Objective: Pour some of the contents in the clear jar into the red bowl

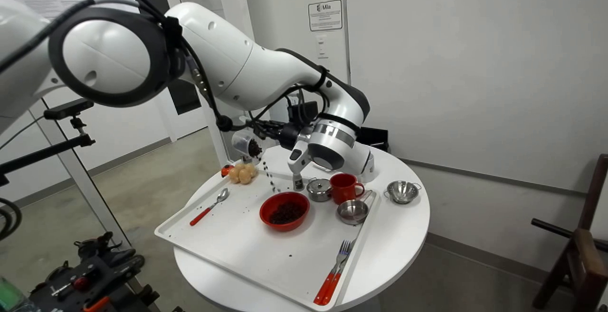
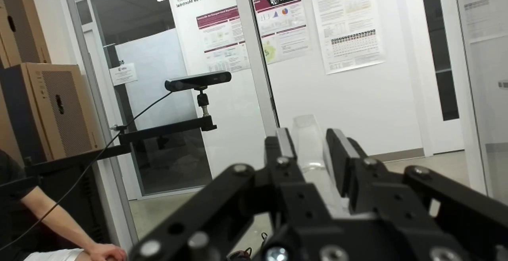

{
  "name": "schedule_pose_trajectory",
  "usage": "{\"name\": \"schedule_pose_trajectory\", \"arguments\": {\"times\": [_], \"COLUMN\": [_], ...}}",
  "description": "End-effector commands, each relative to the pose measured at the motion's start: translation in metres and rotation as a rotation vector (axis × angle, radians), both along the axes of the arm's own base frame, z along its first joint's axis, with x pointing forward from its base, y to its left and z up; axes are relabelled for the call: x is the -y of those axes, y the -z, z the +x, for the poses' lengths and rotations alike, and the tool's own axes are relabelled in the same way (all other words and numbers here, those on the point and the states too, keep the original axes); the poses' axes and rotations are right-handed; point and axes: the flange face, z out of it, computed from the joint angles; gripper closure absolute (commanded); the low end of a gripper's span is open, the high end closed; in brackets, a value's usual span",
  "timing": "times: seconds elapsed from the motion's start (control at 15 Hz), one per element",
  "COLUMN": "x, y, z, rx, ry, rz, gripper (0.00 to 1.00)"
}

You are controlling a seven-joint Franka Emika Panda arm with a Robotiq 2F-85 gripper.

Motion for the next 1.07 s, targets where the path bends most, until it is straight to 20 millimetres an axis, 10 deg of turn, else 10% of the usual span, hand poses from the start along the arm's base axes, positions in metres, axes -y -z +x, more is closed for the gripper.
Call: {"name": "schedule_pose_trajectory", "arguments": {"times": [0.0, 1.0], "x": [0.0030, 0.0015], "y": [-0.0022, -0.0032], "z": [0.0048, 0.0070], "rx": [0.010, 0.013], "ry": [-0.004, 0.016], "rz": [0.049, 0.108], "gripper": [0.93, 0.93]}}
